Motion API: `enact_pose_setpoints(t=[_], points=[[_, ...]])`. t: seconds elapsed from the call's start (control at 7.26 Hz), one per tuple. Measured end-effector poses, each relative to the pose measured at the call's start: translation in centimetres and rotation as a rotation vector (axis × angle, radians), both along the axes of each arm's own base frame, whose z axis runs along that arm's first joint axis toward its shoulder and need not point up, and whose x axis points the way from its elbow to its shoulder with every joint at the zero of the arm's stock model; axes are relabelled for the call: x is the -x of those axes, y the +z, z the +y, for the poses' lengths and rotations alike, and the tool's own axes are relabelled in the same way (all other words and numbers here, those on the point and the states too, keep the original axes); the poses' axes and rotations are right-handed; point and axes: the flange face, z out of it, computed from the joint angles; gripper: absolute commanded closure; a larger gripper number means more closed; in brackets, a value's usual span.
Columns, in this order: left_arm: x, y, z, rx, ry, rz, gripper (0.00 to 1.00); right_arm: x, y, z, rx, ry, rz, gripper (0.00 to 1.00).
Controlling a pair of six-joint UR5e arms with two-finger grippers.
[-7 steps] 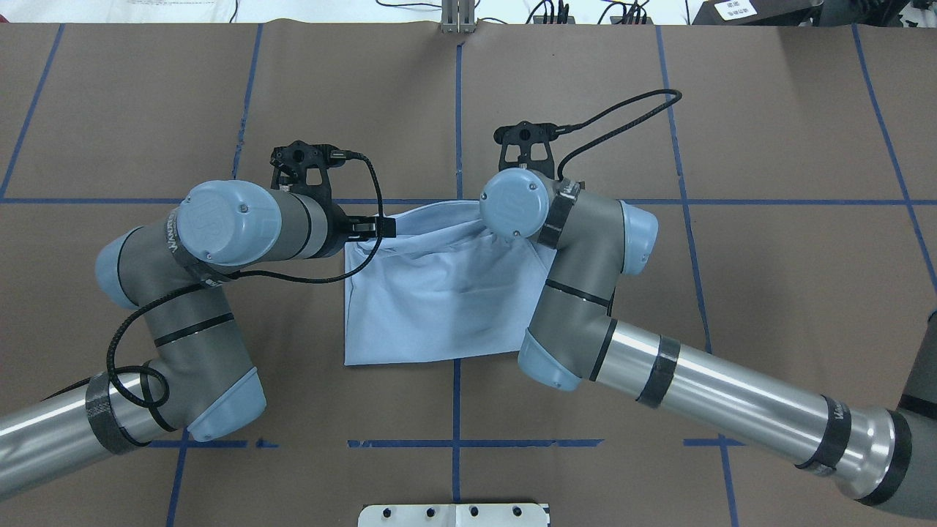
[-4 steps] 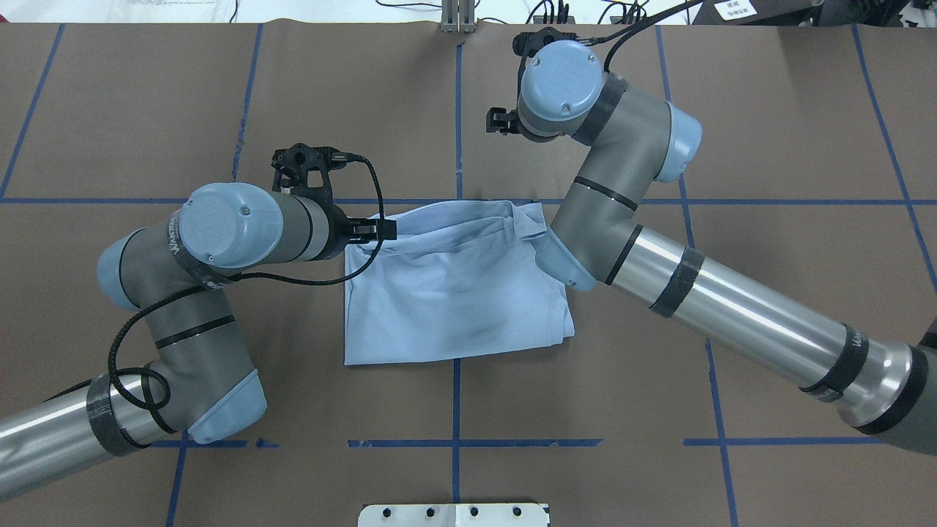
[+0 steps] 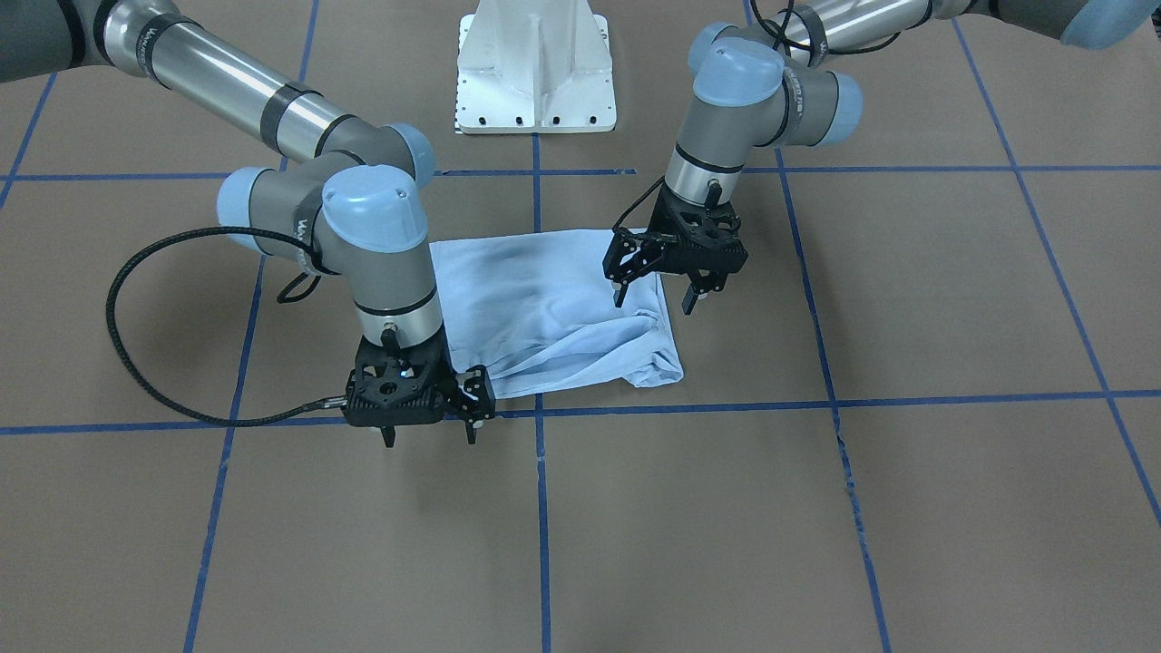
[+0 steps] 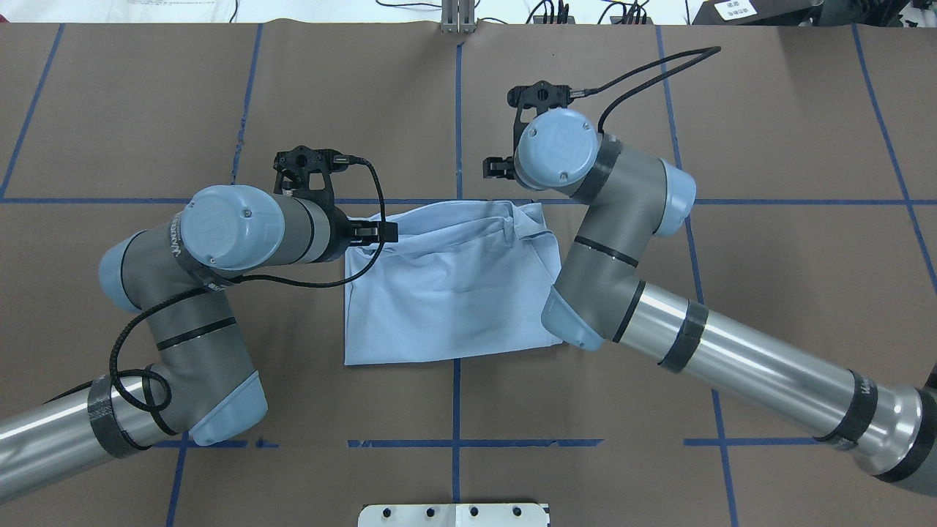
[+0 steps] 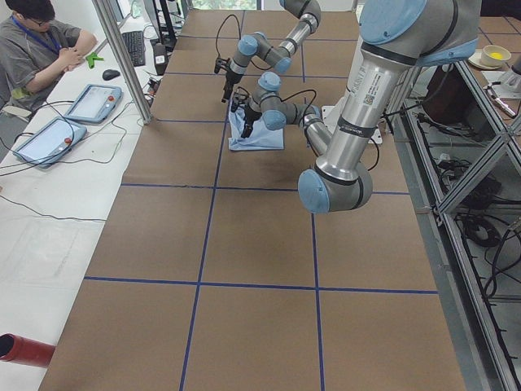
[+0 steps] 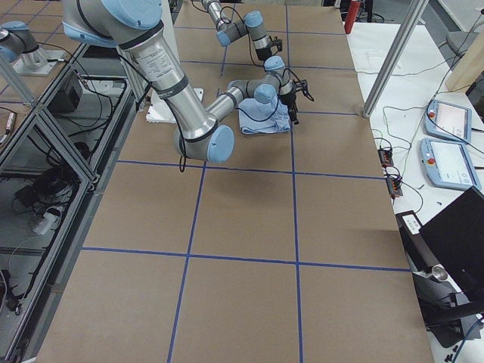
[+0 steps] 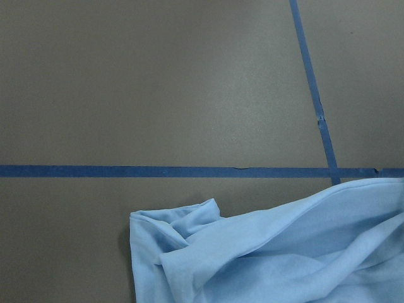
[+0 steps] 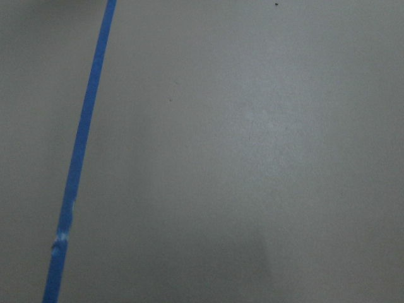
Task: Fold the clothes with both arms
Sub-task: 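Lower the right gripper back onto the folded shirt's far edge beside the left gripper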
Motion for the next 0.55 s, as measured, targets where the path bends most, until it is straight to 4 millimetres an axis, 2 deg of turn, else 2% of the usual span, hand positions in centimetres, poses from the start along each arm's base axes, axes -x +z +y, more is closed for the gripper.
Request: enact_pose_setpoints(t=[0.14, 0.55], points=[[0.0, 0.0, 0.0, 0.0, 0.0, 0.0, 0.0, 1.2, 0.2, 1.7, -0.002, 0.017, 0.041, 0.24], [0.0, 0.1, -0.1, 0.002, -0.002, 0.0, 0.0, 3.0, 0.6, 4.3, -0.033, 0.021, 0.126, 0.3]])
